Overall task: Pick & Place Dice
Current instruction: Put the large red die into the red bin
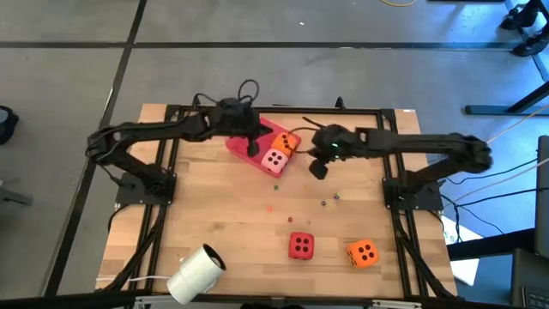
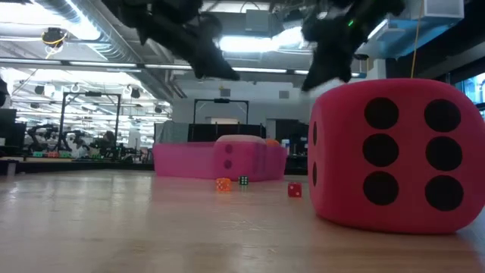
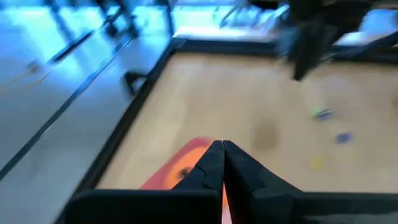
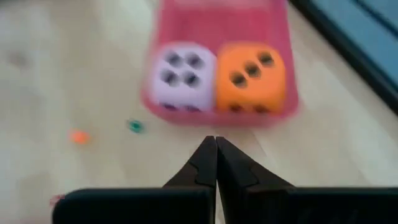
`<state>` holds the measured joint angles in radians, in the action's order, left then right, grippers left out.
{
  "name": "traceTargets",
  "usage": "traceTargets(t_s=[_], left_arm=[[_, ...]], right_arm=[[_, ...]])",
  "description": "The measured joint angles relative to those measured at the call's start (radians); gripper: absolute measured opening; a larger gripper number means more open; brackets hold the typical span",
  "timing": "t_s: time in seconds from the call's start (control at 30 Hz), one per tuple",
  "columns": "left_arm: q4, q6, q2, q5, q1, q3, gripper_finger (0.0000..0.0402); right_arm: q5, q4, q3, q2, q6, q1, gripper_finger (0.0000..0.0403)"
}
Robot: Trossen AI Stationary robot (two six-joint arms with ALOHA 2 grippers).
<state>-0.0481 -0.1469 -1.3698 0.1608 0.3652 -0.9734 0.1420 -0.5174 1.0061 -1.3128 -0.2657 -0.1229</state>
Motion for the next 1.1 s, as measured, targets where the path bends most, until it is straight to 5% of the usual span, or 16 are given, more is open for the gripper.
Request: traceTargets(t_s=[0.27, 0.43, 0.67, 1.1], left_arm=[[-0.562, 0.098, 0.026, 0.06, -0.159, 0.315, 0.0001], [-0.746, 0.147, -0.023, 0.06, -0.272, 0.372, 0.0004], [-0.742, 0.13, -0.197, 0.041, -0.462, 0.24, 0.0055], [-0.545, 0.159, -0.576, -0.086, -0.682, -0.155, 0.0246]], right_arm=[[-0.004, 0.511, -0.359, 0.189, 0.008, 0.231, 0.0002], [-0.104, 0.849, -0.434, 0.197, 0.051, 0.312, 0.0002], [-0.132, 0.862, -0.433, 0.197, -0.007, 0.365, 0.0002], [-0.132, 0.759, -0.432, 0.197, -0.093, 0.476, 0.0002]])
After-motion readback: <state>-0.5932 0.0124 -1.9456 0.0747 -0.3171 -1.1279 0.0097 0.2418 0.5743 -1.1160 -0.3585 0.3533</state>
